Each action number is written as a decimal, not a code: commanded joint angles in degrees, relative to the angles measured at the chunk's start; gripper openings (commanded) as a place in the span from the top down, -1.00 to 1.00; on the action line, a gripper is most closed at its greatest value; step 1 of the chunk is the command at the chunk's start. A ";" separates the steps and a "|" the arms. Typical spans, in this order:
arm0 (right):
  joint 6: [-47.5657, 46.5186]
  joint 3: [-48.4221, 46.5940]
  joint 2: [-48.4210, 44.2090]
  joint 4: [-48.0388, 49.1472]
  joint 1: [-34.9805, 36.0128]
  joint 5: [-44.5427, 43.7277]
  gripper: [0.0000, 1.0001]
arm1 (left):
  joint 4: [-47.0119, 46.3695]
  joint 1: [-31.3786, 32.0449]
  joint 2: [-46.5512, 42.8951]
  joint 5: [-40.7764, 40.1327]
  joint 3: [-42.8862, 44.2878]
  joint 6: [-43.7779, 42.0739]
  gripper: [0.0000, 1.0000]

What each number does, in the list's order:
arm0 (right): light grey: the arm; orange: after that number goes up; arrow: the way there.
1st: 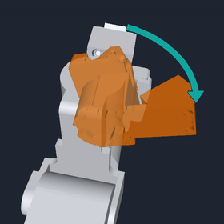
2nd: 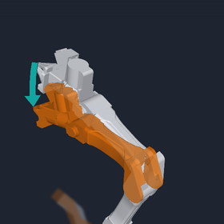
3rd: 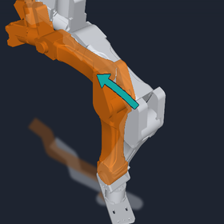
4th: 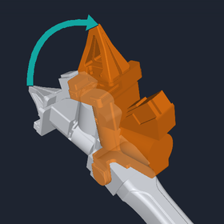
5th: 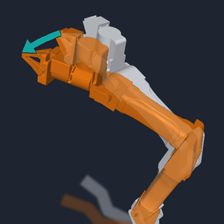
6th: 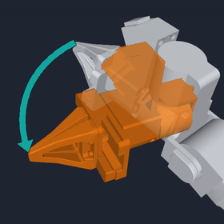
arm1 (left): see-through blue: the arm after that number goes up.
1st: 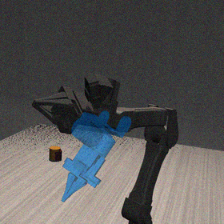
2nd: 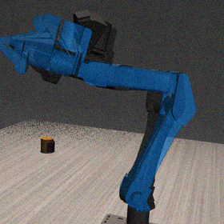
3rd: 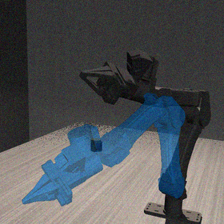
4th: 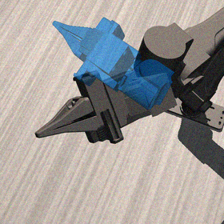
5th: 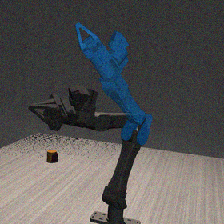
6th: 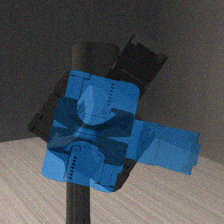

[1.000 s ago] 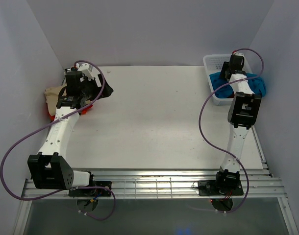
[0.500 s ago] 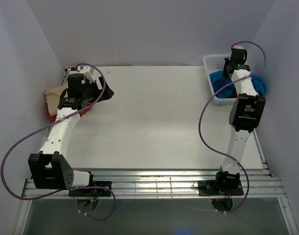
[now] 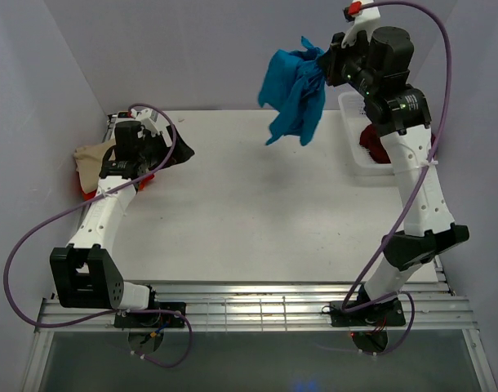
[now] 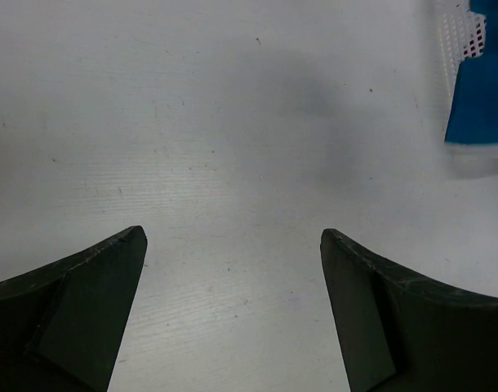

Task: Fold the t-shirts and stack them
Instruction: Move the tshirt to the center of the board, then flatten out the tshirt

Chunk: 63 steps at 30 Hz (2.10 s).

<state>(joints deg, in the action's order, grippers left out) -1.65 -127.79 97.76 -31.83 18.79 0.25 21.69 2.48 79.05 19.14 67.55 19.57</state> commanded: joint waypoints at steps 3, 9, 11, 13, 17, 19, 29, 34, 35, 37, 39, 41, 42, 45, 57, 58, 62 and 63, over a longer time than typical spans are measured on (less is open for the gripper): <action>7.26 -4.75 -0.72 -2.71 0.37 17.83 0.85 | -2.00 -0.28 -0.12 1.26 1.44 0.47 -0.96; 11.58 11.03 -5.37 1.60 0.46 16.20 0.85 | -2.88 -0.28 -1.44 0.99 0.13 1.43 -0.96; 12.02 25.60 -6.26 4.65 0.46 11.91 0.85 | -3.15 -0.28 -2.23 0.90 -0.57 1.87 -0.96; 11.59 35.98 -5.83 7.91 0.55 9.08 0.83 | -3.85 -0.28 -2.84 1.25 -1.97 2.05 -0.96; 8.60 54.89 1.02 14.60 0.55 0.22 0.04 | -6.31 -0.20 -3.20 3.01 -6.80 4.24 -0.86; 8.42 56.85 3.84 15.22 0.64 -2.69 0.02 | -8.76 0.77 -2.84 3.19 -9.88 6.35 -0.81; 7.63 53.70 -6.69 9.43 2.04 -3.24 -0.73 | -16.43 29.66 3.30 -4.71 -13.85 11.97 -0.67; 8.76 59.47 -13.90 7.49 3.27 -3.50 -0.74 | -11.68 39.70 6.30 -10.25 -11.56 15.31 -0.61; 9.03 60.45 -15.82 7.23 3.45 -4.03 -0.74 | -10.63 40.23 5.95 -10.08 -11.82 15.84 -0.60; 9.82 63.26 -17.42 6.88 3.45 -4.38 -0.74 | -9.66 40.67 5.16 -9.56 -12.96 16.72 -0.55; 10.26 64.76 -19.17 7.05 3.45 -4.82 -0.74 | -8.25 41.81 4.28 -9.38 -13.49 17.17 -0.52; 10.52 66.08 -19.70 7.05 3.54 -4.73 -0.74 | -6.15 43.39 4.45 -9.81 -13.67 17.25 -0.51; 10.61 66.35 -19.62 7.05 3.54 -4.73 -0.73 | -5.35 44.01 4.62 -10.25 -13.58 17.25 -0.50; 11.32 66.79 -19.53 7.05 3.54 -4.38 -0.73 | -3.68 45.68 5.06 -10.79 -13.93 17.34 -0.46; 13.43 69.86 -20.50 8.19 3.54 -2.89 -0.71 | -2.80 48.41 8.66 -10.96 -15.52 18.13 -0.35; 13.60 70.21 -20.59 8.11 3.54 -2.71 -0.71 | -2.80 48.41 9.89 -10.70 -15.52 18.05 -0.36; 13.95 71.01 -20.85 8.63 3.54 -2.19 -0.71 | -5.42 48.76 12.35 -11.14 -15.96 16.82 -0.36; 14.13 71.10 -20.85 8.63 3.54 -2.01 -0.71 | -5.78 48.67 12.97 -11.22 -16.04 16.55 -0.36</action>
<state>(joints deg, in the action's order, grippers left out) 11.51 -57.19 79.05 -25.17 22.24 -2.72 17.52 50.83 91.20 8.78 52.29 37.26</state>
